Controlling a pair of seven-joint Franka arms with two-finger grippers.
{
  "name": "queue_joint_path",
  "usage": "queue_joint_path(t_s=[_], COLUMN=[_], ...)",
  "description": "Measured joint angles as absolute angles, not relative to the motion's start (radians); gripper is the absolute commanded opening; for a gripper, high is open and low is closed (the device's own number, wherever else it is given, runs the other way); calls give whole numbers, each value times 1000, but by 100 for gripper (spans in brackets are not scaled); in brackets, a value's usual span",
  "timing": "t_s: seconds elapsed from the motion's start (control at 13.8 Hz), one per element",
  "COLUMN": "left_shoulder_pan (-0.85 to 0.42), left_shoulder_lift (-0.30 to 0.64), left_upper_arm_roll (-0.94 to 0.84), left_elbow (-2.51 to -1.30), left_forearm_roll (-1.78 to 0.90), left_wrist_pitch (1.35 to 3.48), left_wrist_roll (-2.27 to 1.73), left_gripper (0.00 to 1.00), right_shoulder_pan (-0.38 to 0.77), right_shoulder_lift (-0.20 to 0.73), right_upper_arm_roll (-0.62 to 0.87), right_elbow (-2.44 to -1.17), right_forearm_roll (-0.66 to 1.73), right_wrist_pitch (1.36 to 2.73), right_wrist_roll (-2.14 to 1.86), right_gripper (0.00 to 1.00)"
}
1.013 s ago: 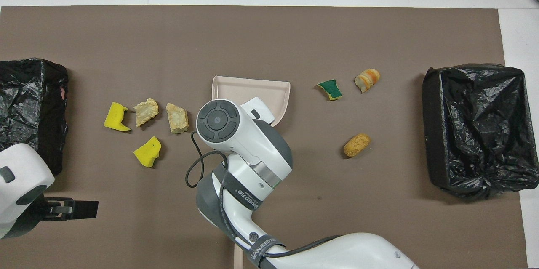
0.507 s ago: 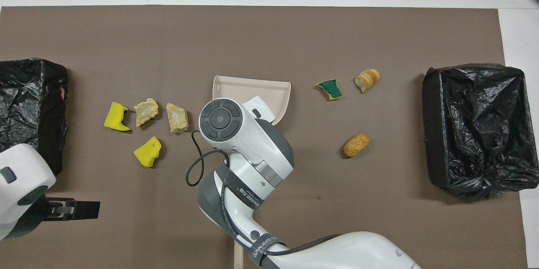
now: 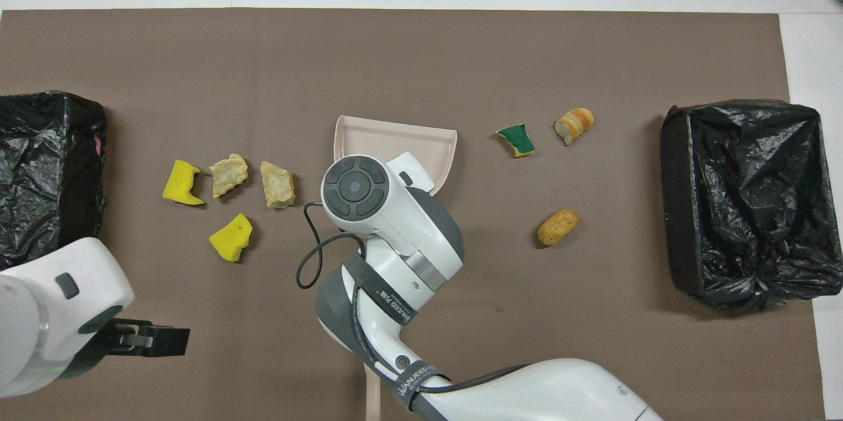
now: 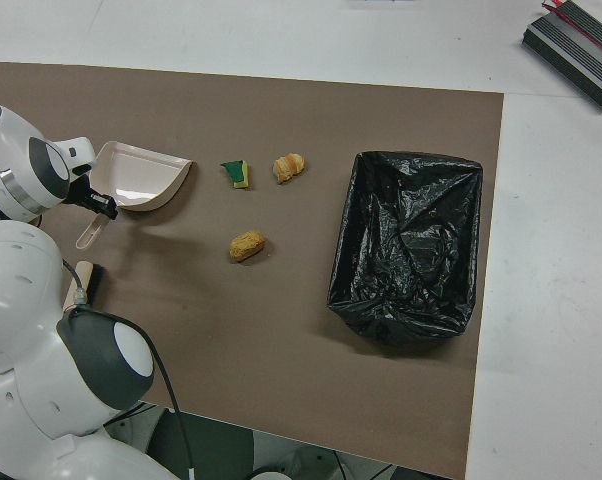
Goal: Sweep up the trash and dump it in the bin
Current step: 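Grasp the dustpan with the right gripper and drag it toward the crumbs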
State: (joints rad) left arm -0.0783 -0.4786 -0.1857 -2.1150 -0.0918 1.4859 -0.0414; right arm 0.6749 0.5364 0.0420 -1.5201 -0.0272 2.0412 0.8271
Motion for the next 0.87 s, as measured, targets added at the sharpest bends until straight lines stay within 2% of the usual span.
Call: queue_joint_path(t_s=[0.29,0.87], left_shoulder_pan=[-114,-410], left_shoulder_lift=[-484,-533], left_upper_arm_roll=[-186,-190], left_elbow=[-2150,-2369], left_forearm_roll=[-93,-169], left_wrist_pitch=[1496,1760], left_wrist_roll=[-45,-283], left_gripper=[100,100], right_shoulder_pan=[645,543], right_shoulder_lift=[503,478], right_upper_arm_roll=[35,31], right_elbow=[-1520,-1535], right_forearm_roll=[-28,-52], right_wrist_pitch=[2029,1994], right_wrist_roll=[527,-221], right_gripper=[0,0])
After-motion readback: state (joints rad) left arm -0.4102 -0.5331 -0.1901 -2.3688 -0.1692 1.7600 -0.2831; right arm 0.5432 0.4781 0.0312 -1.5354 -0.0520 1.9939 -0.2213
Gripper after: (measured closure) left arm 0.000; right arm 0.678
